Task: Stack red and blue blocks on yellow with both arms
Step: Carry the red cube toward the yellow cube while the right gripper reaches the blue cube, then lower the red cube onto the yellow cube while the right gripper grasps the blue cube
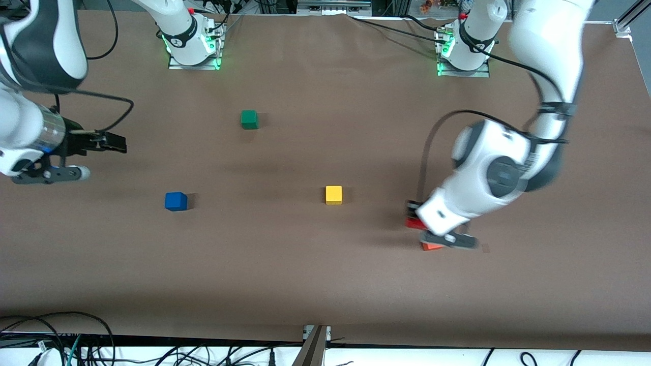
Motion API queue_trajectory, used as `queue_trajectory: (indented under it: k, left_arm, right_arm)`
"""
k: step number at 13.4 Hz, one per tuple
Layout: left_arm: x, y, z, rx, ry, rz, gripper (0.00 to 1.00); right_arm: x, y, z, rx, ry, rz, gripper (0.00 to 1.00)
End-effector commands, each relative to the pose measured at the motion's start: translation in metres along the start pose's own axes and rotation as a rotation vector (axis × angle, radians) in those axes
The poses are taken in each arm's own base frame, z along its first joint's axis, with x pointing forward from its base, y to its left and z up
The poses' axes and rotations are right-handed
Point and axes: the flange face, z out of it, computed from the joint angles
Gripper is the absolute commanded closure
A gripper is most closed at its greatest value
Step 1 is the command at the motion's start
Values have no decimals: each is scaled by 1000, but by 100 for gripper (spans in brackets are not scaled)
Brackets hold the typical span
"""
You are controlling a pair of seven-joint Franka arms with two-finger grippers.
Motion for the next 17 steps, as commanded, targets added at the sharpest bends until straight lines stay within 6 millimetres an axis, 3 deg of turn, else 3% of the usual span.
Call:
queue_trajectory:
  k: [1, 4, 6, 8, 10, 14, 17]
  left_arm:
    - [-15, 64, 18, -6, 14, -24, 100]
    - [-33, 112, 39, -1, 27, 41, 100]
    - [-42, 130, 57, 32, 33, 17, 100]
    - [-53, 148, 73, 50, 33, 7, 100]
    - [-56, 153, 82, 55, 27, -9, 100]
    - [-62, 164, 94, 72, 42, -64, 100]
    - [-65, 180, 98, 94, 73, -88, 100]
  right_arm:
    - [9, 0, 38, 21, 25, -36, 0]
    - [30, -16, 121, 33, 102, -58, 0]
    - [45, -23, 161, 17, 99, -72, 0]
    - [47, -22, 193, 9, 117, -68, 0]
    - [44, -19, 223, 52, 151, -80, 1]
    - [60, -11, 275, 89, 195, -89, 1]
    - [67, -10, 290, 66, 218, -89, 6]
